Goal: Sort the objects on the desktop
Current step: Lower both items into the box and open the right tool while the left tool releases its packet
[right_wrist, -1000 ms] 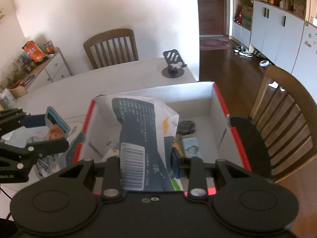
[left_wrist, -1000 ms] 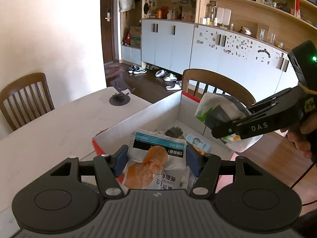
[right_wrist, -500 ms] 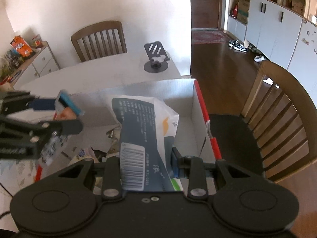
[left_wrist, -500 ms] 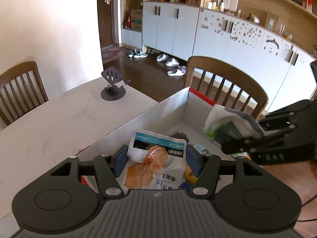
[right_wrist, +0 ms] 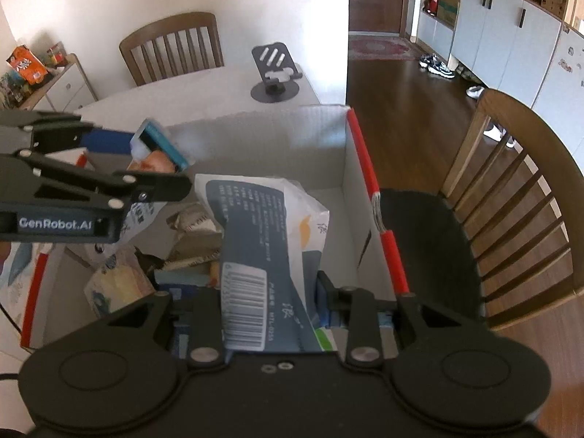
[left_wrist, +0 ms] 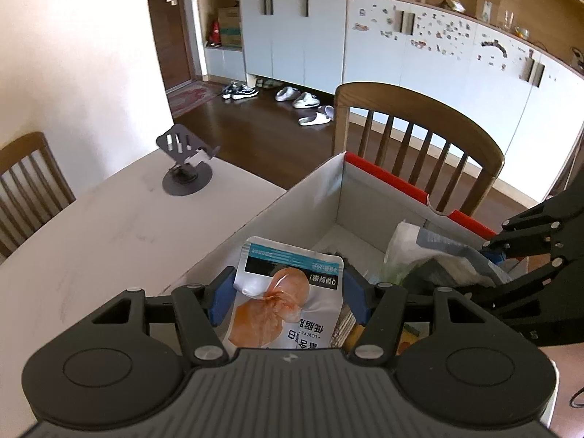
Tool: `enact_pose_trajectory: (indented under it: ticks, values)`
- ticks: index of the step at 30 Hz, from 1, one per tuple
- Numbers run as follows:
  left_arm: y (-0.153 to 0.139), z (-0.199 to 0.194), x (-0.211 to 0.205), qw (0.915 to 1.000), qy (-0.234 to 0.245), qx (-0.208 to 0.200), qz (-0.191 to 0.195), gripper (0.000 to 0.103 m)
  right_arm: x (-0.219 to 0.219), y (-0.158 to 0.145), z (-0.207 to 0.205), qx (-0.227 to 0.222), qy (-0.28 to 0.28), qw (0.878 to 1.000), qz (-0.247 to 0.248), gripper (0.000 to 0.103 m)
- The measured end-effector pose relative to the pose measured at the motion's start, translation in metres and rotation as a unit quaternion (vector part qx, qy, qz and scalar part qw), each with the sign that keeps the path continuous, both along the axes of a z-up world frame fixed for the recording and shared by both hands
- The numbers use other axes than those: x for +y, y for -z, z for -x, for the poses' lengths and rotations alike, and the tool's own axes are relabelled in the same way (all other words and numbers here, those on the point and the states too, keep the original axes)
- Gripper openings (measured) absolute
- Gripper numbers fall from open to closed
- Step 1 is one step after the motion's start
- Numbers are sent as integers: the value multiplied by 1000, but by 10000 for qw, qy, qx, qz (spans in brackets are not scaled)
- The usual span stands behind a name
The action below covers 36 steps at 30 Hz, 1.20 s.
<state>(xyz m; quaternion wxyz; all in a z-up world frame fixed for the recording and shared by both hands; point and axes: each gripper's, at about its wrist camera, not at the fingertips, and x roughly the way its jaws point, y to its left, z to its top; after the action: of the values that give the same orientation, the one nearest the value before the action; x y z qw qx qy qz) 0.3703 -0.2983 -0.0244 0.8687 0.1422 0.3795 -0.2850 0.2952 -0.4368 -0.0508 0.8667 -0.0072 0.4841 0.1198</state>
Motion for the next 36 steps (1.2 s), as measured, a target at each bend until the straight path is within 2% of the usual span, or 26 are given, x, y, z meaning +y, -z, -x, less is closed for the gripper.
enact_pose_trajectory:
  ticks: [3,10,18,23,25,33,34,36]
  values:
    - [8,-7,-4,9999,8,73,-100,61,-2,4,-3,62,35,10000,3,32]
    - [33,-11,-1,9983,-69,548,-165,62,-2,16,-5,267,-8,9996,17,33]
    - [44,-8,5,9963,-85,829,-189,64,3,20,-4,350,-113,9993,8,37]
    - [45,-7,8,9958,-123,897,-135,66,4,19,-3,372,-145,9992,1,43]
    - [45,-6,8,9955,-91,931,-132,72,4,18,-3,360,-149,9992,11,48]
    - [37,1,16,9964,-199,827,-23,76,4,11,2,264,-180,9995,74,49]
    - [35,2,17,9964,-219,820,-7,77,3,10,3,244,-181,9995,71,50]
    - [31,4,19,9966,-250,790,35,79,1,7,5,192,-165,9997,71,61]
